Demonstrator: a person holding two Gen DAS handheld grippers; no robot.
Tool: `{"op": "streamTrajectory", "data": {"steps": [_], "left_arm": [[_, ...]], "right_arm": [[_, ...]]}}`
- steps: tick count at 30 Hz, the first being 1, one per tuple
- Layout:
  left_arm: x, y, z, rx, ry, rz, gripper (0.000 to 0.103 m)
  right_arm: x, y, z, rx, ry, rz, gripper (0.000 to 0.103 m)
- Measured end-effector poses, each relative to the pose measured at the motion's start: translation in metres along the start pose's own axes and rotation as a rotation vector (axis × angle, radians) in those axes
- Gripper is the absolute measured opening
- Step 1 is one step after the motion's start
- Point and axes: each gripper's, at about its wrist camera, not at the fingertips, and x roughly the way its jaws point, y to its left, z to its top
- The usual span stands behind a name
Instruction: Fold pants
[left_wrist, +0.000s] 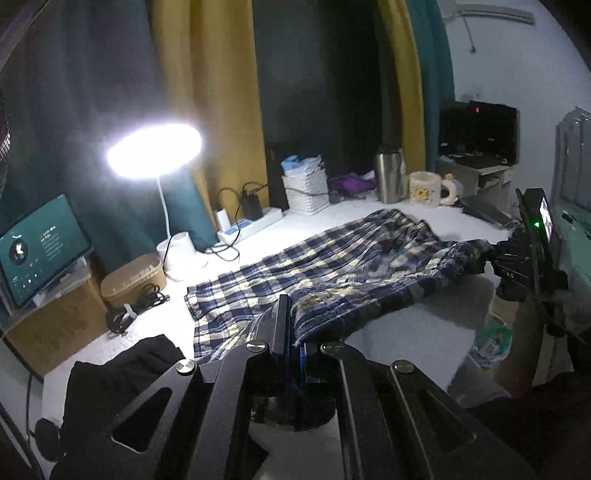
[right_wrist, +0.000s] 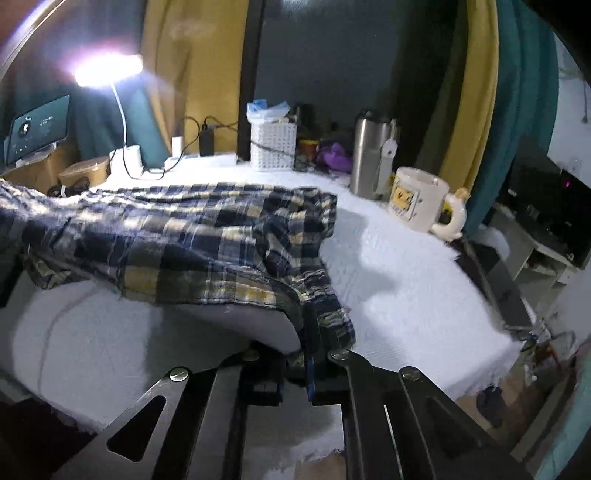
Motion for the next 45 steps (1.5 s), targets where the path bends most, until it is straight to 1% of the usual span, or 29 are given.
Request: {"op": "streamTrajectory", "data": {"steps": [8,14,17,21,24,28,32,36,39,45], "left_arm": [[-0.046,-0.010,0.014,0.027,-0.111,-0.030,0.002],[-0.075,-0.022,0.023,0.068,-0.181,-0.046,0.002],[-0.087,-0.027,0.025,0.090,-0.192,-0.057,0.002],[-0.099,-0.035,0.024,0.130,-0.187,-0.074,0.002],[-0.110,-0.037,0.023,0.108,-0.197,-0.078,0.002],[-0.122,-0.040,0.025,0.123,-0.230,-0.081,0.002],[-0.127,-0.039,0.024,0.125,-0.240,-0.088,0.002],[-0.120,-0.034,0.026,0.138,-0.228,-0.074,0.002],[-0.110,-0.028,0.027,0.143,-0.211,-0.062,0.002],[-0.087,-0.013,0.033,0.123,-0.200,-0.051,0.002]], "right_arm": [[-0.055,-0.012,0.018,0.033,-0.126,-0.051,0.008],[-0.085,-0.020,0.024,0.059,-0.188,-0.063,0.008],[-0.099,-0.024,0.023,0.071,-0.207,-0.063,0.008],[-0.115,-0.028,0.018,0.087,-0.224,-0.065,0.008],[-0.126,-0.029,0.017,0.112,-0.242,-0.058,0.008],[-0.136,-0.027,0.020,0.122,-0.268,-0.064,0.008],[-0.142,-0.027,0.020,0.127,-0.279,-0.059,0.008],[-0.140,-0.026,0.027,0.113,-0.284,-0.056,0.008],[-0.131,-0.025,0.035,0.102,-0.276,-0.051,0.008],[-0.107,-0.021,0.054,0.096,-0.256,-0.033,0.008]]}}
